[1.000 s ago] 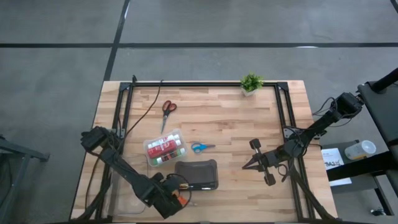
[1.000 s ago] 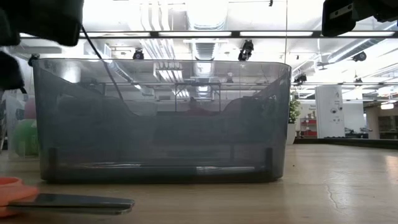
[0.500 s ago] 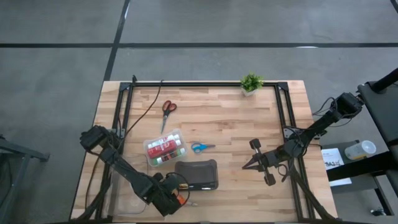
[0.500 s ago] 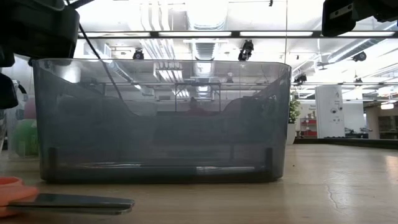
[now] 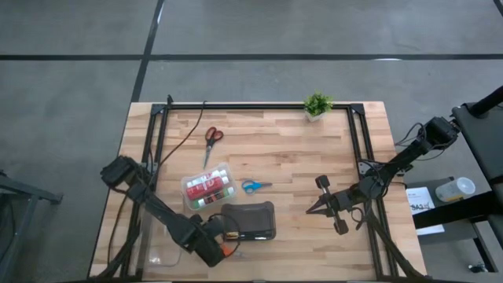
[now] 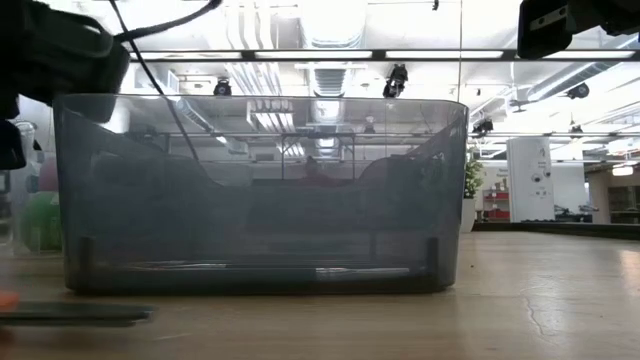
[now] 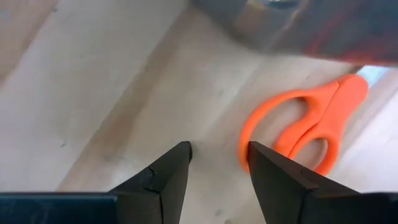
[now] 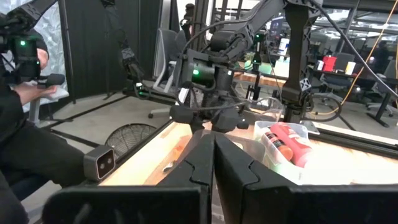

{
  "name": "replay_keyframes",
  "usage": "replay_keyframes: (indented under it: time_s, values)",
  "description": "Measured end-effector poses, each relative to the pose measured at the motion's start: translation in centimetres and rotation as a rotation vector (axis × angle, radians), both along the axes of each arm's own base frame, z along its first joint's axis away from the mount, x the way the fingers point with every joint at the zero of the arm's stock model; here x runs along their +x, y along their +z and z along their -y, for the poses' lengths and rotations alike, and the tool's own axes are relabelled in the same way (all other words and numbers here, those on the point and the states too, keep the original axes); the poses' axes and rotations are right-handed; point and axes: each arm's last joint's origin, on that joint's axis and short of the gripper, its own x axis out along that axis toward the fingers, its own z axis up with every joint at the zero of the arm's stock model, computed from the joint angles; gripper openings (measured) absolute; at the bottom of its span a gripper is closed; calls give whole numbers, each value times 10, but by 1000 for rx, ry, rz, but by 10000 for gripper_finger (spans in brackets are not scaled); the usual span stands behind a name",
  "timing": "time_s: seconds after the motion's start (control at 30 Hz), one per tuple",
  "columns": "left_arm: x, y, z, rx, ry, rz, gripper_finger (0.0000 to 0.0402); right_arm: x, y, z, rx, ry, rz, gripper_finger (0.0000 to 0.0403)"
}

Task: Pick & Place Paint Supplies
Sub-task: Put the orange scissors into the bottom transparent bin, then adjust the bins on the table

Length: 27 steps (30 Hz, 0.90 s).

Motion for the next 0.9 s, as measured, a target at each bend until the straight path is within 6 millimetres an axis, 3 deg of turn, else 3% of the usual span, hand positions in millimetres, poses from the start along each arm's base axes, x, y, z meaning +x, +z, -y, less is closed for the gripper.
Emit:
replay_keyframes:
  time_s: [0.23,0.47,0.67,0.9]
  values:
    - [4,10,-21,40,-4,-47,177,0,0,0,0,0,-1,8]
    - [9,10,-28,93,-102,-13,177,0,0,0,0,0,0,8]
    - [13,13,-26,64,-32,15,177,0,0,0,0,0,0,8]
    - [24,34,-16,2,-54,47,177,0,0,0,0,-1,0,8]
